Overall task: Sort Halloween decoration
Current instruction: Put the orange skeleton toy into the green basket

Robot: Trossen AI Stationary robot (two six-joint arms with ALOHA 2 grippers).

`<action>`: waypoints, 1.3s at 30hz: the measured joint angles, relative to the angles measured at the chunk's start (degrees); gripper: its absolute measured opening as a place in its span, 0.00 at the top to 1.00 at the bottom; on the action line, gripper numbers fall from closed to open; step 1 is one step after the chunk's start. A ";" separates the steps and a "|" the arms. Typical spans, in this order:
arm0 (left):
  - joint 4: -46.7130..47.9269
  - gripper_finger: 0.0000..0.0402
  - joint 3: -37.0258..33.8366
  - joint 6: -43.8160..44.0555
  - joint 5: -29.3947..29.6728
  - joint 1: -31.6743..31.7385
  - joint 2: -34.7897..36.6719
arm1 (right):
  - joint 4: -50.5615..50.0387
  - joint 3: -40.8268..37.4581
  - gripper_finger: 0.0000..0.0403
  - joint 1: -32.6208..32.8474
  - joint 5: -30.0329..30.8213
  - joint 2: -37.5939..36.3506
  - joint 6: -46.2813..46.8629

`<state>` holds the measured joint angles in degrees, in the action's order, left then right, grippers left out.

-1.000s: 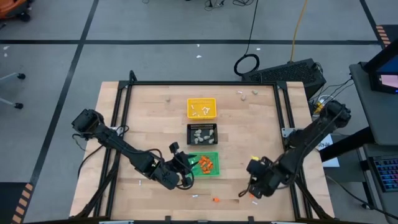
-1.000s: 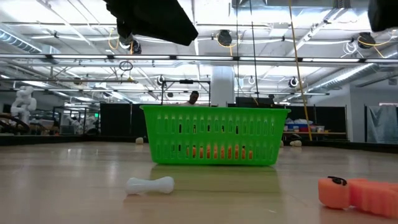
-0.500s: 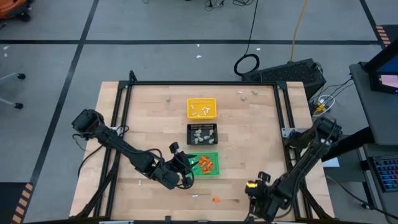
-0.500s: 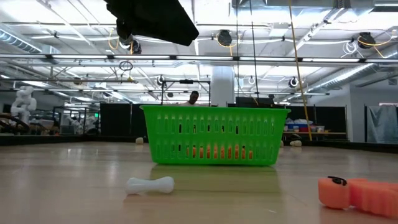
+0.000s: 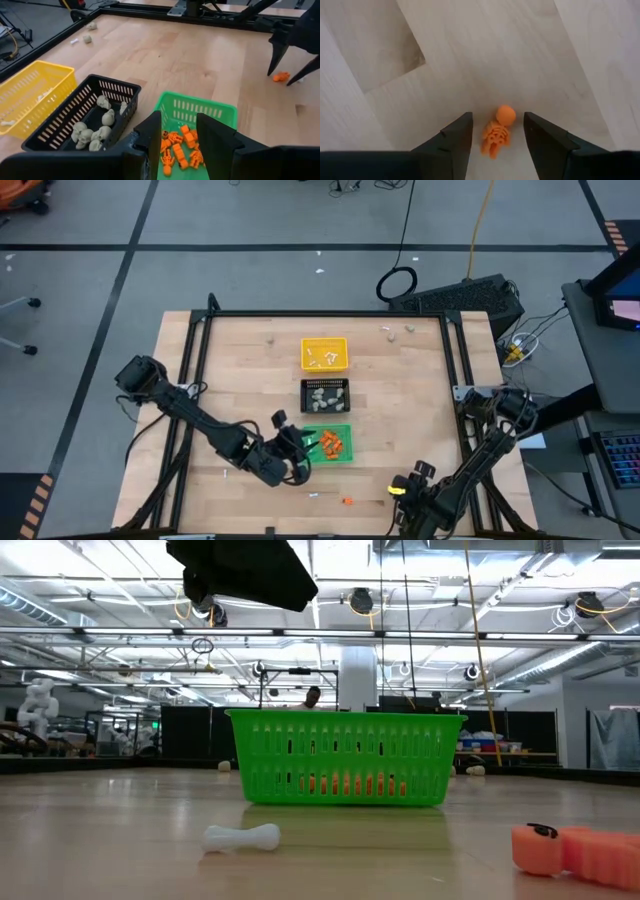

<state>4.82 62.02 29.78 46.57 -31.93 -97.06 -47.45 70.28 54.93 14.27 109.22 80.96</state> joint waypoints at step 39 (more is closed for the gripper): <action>0.22 0.70 0.02 1.18 2.62 -0.71 0.00 | 4.22 -3.93 0.96 -1.09 32.29 -30.05 -35.33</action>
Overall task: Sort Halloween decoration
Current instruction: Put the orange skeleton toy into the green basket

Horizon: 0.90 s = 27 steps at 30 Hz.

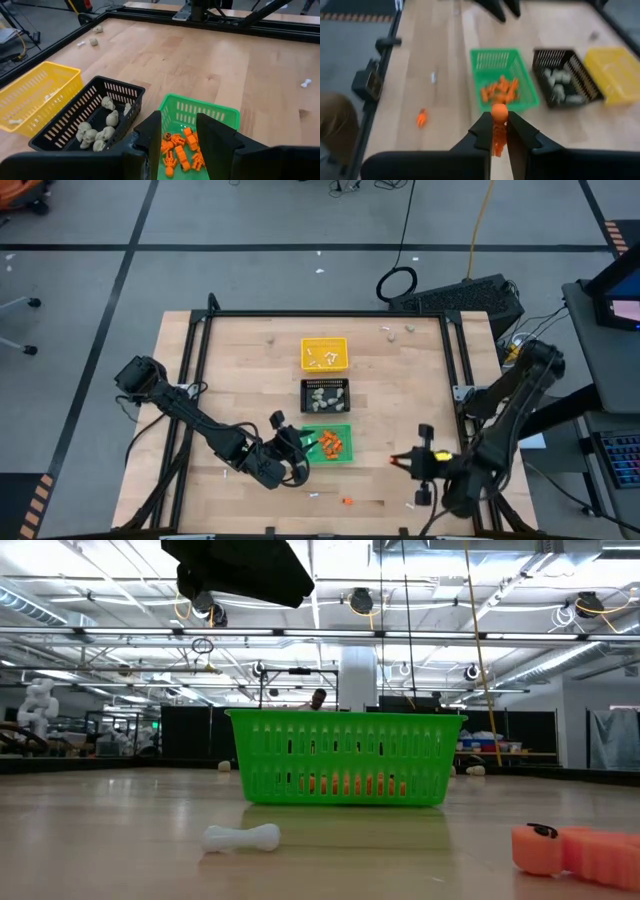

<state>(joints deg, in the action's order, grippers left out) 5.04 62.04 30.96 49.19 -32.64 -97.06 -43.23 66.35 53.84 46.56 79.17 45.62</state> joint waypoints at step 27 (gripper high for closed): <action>-2.61 0.70 0.02 -5.89 8.60 0.68 -0.02 | 108.48 -49.03 0.96 -29.17 -44.35 -10.07 -50.02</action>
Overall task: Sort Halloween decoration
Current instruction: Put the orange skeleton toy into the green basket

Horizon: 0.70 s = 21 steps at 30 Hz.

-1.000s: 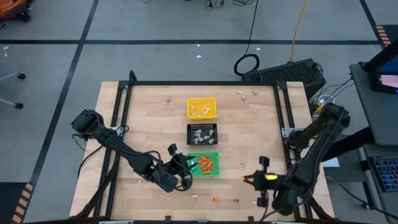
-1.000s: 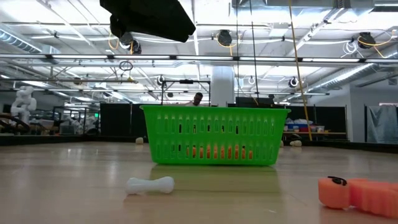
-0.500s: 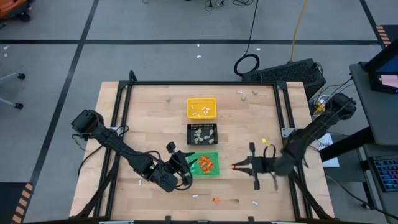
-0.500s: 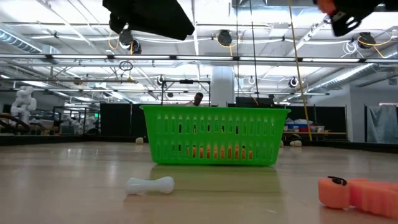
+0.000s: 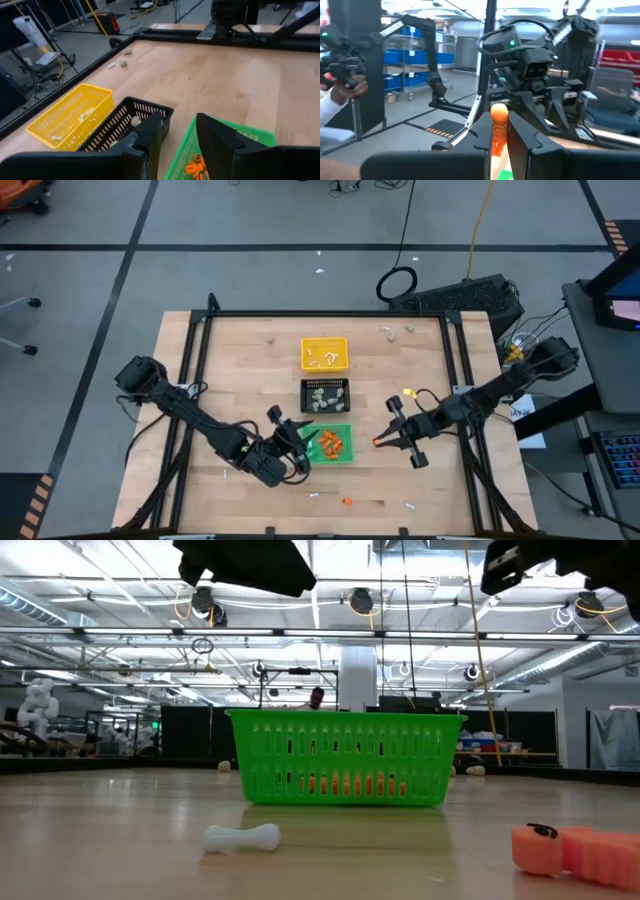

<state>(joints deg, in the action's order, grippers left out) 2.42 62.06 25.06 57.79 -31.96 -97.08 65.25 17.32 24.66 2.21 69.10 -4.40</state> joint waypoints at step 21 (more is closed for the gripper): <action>-2.06 0.70 0.02 3.18 -0.67 2.33 0.00 | 0.58 0.00 0.96 -6.66 -2.35 0.00 11.21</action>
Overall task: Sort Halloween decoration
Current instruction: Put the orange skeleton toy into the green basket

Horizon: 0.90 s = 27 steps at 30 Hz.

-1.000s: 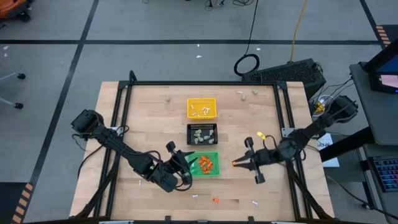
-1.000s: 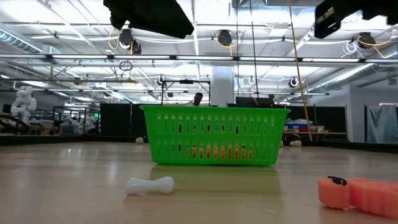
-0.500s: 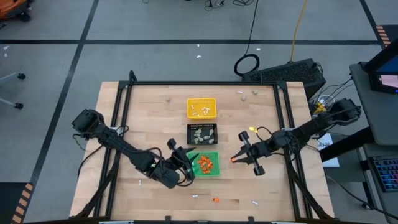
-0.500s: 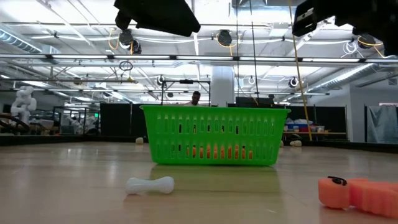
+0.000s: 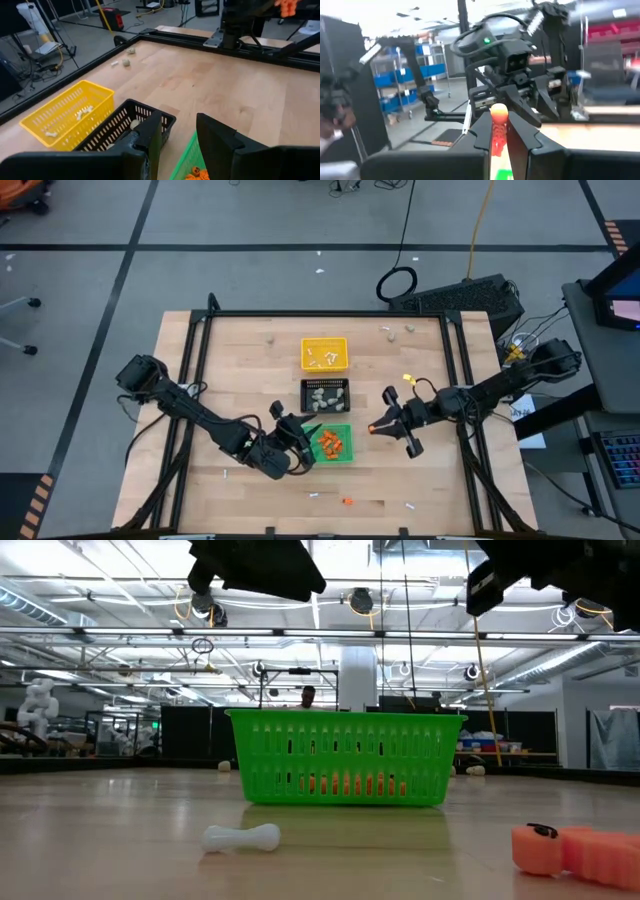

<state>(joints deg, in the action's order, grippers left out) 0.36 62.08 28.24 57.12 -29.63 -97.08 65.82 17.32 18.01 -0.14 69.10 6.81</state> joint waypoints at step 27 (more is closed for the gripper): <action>1.20 0.70 0.00 1.06 -1.49 1.53 0.00 | -1.44 0.04 0.96 -1.12 0.02 0.02 -2.69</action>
<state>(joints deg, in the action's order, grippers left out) 1.56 62.08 29.30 55.64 -28.10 -97.08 64.38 17.37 16.88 -0.12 69.12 4.11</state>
